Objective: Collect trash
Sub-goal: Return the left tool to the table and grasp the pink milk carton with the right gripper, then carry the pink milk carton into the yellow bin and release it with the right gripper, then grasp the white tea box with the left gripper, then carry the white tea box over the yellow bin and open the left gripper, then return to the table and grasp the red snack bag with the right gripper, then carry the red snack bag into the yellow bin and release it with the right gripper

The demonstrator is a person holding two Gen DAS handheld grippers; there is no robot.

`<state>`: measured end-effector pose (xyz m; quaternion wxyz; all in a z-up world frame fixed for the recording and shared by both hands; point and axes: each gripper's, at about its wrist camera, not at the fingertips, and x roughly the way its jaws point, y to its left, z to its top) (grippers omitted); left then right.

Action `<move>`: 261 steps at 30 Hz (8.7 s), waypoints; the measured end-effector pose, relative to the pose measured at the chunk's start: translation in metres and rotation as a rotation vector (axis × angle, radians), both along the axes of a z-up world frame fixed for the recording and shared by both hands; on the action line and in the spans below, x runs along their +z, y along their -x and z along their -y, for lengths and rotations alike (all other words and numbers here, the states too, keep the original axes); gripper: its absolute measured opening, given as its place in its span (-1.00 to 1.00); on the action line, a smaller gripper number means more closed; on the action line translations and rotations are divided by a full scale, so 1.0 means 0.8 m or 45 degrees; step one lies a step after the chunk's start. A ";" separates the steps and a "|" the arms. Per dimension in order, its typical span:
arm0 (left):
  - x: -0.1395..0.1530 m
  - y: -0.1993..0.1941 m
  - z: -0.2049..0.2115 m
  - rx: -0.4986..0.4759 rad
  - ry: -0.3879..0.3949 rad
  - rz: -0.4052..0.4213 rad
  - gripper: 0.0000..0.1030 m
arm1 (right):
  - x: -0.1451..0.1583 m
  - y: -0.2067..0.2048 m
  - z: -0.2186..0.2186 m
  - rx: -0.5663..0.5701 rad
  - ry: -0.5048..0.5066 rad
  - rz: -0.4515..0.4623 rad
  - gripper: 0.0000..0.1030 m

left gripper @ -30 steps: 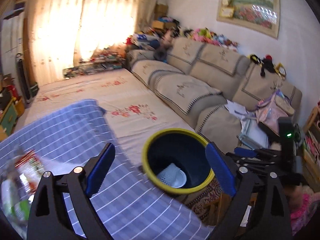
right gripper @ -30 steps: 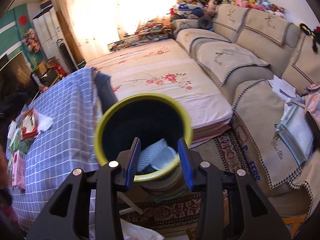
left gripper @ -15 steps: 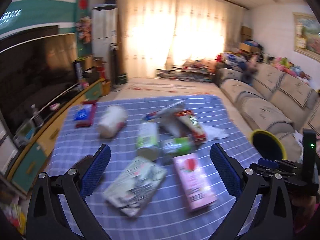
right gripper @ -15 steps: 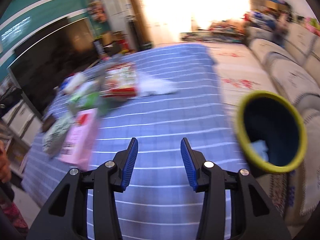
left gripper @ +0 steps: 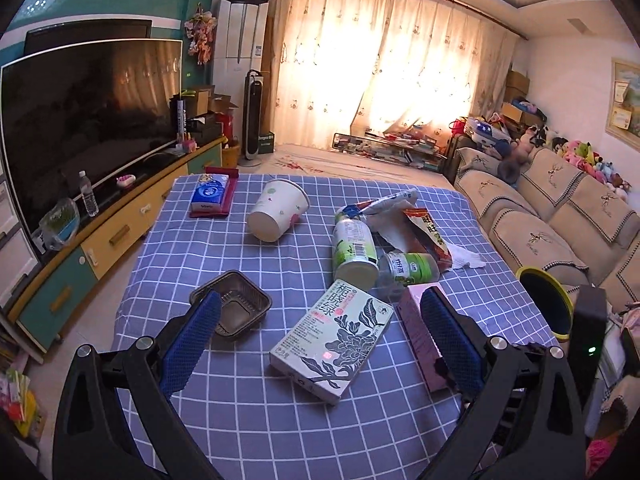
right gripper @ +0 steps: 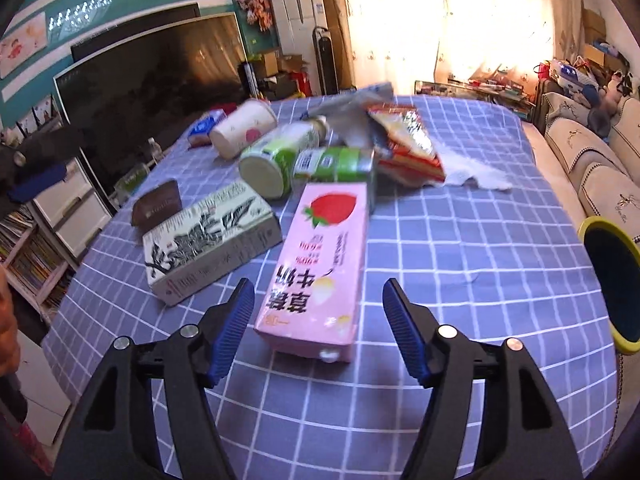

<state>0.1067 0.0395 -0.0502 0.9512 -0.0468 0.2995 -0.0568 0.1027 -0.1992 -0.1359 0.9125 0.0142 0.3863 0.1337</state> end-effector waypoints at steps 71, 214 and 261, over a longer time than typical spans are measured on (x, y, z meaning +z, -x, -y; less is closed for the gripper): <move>-0.108 -0.083 0.019 -0.074 -0.003 -0.254 0.91 | -0.039 -0.074 0.419 -0.900 0.100 -0.172 0.29; -0.054 -0.039 0.043 -0.123 -0.025 -0.080 0.90 | 0.037 -0.229 0.083 0.063 0.029 -0.122 0.33; -0.061 -0.049 0.086 -0.214 -0.026 -0.115 0.90 | 0.049 -0.120 0.321 -0.401 -0.019 -0.098 -0.37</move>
